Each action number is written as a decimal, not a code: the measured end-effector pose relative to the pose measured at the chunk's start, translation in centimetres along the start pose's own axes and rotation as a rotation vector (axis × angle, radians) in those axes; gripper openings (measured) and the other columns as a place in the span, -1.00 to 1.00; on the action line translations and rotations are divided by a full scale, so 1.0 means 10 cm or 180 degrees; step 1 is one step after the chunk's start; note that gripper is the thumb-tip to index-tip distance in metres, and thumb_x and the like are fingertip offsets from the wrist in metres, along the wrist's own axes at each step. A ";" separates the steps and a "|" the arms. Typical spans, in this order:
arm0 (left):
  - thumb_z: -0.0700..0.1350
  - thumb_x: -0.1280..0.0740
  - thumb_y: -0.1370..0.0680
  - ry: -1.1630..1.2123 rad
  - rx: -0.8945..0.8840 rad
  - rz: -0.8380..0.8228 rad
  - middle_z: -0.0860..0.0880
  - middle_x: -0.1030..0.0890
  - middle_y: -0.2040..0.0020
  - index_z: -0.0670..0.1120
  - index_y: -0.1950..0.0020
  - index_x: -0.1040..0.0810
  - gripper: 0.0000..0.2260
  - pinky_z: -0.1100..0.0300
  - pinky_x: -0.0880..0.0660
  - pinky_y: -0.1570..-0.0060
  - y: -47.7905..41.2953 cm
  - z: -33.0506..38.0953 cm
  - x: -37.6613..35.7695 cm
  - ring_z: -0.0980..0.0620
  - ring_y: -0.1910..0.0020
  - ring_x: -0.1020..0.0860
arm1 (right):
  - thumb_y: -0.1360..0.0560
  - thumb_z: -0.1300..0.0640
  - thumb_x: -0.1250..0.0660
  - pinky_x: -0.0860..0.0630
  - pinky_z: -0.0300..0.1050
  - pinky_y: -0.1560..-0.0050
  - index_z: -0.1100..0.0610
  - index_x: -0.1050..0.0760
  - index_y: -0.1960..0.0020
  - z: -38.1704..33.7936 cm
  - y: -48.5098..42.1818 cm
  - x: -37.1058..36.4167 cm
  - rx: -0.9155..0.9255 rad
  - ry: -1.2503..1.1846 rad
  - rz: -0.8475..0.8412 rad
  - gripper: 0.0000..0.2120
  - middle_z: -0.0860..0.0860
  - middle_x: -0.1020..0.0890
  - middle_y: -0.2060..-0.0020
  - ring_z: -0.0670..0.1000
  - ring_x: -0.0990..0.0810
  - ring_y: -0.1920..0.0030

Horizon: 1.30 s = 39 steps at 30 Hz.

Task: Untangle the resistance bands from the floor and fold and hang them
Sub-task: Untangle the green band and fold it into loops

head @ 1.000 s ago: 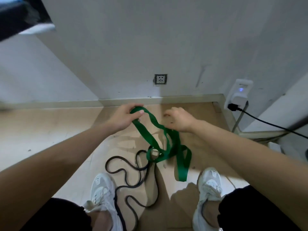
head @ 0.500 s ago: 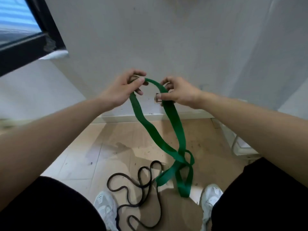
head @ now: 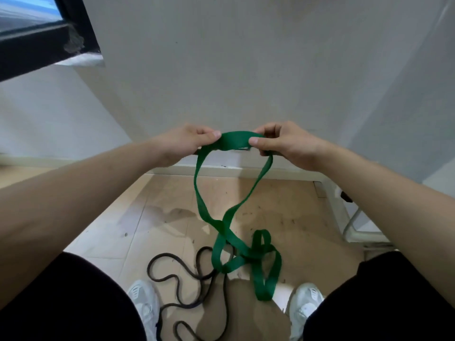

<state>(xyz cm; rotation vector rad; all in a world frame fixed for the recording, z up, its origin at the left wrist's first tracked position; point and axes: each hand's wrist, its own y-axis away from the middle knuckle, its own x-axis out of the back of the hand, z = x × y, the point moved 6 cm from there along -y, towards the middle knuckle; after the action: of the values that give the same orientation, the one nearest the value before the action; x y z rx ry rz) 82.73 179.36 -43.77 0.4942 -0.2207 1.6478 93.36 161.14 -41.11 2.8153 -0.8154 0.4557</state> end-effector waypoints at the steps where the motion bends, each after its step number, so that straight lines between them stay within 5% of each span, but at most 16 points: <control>1: 0.04 -0.19 -0.68 0.0171 -0.0011 0.0017 -0.04 -0.68 -0.10 -0.06 -0.11 -0.65 -0.71 -0.11 -0.37 -0.42 -0.02 0.03 -0.01 -0.03 -0.19 -0.58 | -0.51 0.20 -0.45 -0.54 -0.22 0.01 0.25 -0.61 -0.08 0.00 0.00 0.02 0.0047 0.0014 0.0002 -0.82 -0.04 -0.62 0.23 -0.15 -0.59 0.23; 4: 0.02 -0.21 -0.67 0.0661 0.0015 -0.0013 -0.11 -0.68 -0.07 -0.09 -0.13 -0.63 -0.74 -0.13 -0.43 -0.38 -0.03 0.15 -0.06 -0.09 -0.16 -0.62 | -0.50 0.20 -0.45 -0.54 -0.22 0.02 0.20 -0.59 -0.06 -0.01 -0.01 0.05 0.0145 -0.0074 -0.0016 -0.84 -0.12 -0.67 0.27 -0.19 -0.62 0.24; 8: 0.02 -0.54 -0.39 0.0808 -0.0349 -0.0030 0.03 -0.68 0.12 -0.13 -0.11 -0.60 -0.62 0.01 -0.50 -0.25 -0.03 0.36 -0.08 0.05 0.01 -0.63 | -0.43 0.07 -0.43 -0.53 -0.15 0.05 0.23 -0.53 -0.05 -0.03 -0.02 0.01 0.0060 -0.0395 -0.0109 -0.70 -0.10 -0.65 0.34 -0.08 -0.60 0.26; 13: -0.21 -0.48 -0.48 0.0814 -0.0919 0.0405 -0.02 -0.70 0.00 -0.16 -0.22 -0.56 -0.68 0.32 -0.51 -0.04 0.01 0.65 0.04 0.14 0.01 -0.66 | -0.49 0.00 -0.39 -0.51 0.09 -0.19 0.21 -0.50 -0.06 -0.09 -0.02 -0.08 0.0093 -0.0610 -0.0252 -0.69 0.10 -0.63 0.06 0.10 -0.61 -0.03; 17: -0.12 -0.43 -0.51 0.1414 -0.1085 0.0381 -0.02 -0.67 -0.02 -0.05 -0.15 -0.57 -0.78 0.16 -0.52 -0.14 0.03 0.79 0.13 0.06 -0.04 -0.63 | -0.62 -0.02 -0.22 -0.47 0.11 -0.38 0.23 -0.51 -0.26 -0.15 -0.03 -0.16 0.0049 -0.0955 -0.0593 -0.63 0.12 -0.60 -0.31 0.15 -0.58 -0.31; 22: -0.08 -0.25 -0.66 0.2404 -0.1207 0.0417 -0.02 -0.63 -0.02 -0.07 -0.08 -0.53 -0.89 -0.04 -0.40 -0.40 0.04 0.96 0.29 0.00 -0.10 -0.60 | -0.67 -0.12 -0.08 -0.34 0.21 -0.46 0.13 -0.58 0.02 -0.11 -0.04 -0.44 -0.0172 -0.1144 -0.1256 -0.59 0.16 -0.53 -0.40 0.19 -0.48 -0.42; 29: 0.02 -0.26 -0.64 0.2906 -0.1222 0.0334 -0.02 -0.56 0.05 -0.12 -0.16 -0.43 -0.77 0.05 -0.47 -0.17 0.10 1.03 0.36 0.02 0.03 -0.58 | -0.58 -0.17 -0.22 -0.35 0.17 -0.44 0.08 -0.59 0.00 -0.30 -0.17 -0.66 -0.0063 -0.1529 -0.0942 -0.66 0.19 -0.54 -0.28 0.16 -0.51 -0.33; 34: -0.02 -0.27 -0.64 0.2735 -0.1211 0.0610 -0.01 -0.59 0.01 -0.09 -0.10 -0.51 -0.85 0.00 -0.41 -0.36 0.16 0.92 0.51 0.00 -0.05 -0.57 | -0.67 -0.09 -0.14 -0.49 0.10 -0.28 0.13 -0.56 -0.01 -0.27 -0.19 -0.60 -0.0174 -0.1426 -0.0852 -0.65 0.08 -0.64 0.02 0.14 -0.63 -0.14; 39: -0.08 -0.29 -0.65 0.2365 -0.0978 0.1046 0.02 -0.62 0.03 -0.05 -0.08 -0.56 -0.91 0.05 -0.47 -0.26 0.21 0.57 0.71 0.05 -0.03 -0.59 | -0.68 -0.03 -0.12 -0.52 0.07 -0.26 0.14 -0.55 -0.15 -0.05 -0.20 -0.42 -0.0490 -0.0898 -0.0936 -0.68 0.06 -0.66 -0.04 0.08 -0.65 -0.14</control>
<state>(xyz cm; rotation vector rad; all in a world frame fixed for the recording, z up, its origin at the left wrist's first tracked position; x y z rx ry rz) 81.27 183.01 -35.28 -0.4171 0.0057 1.9595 90.94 164.96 -42.18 2.8224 -0.4429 -0.0480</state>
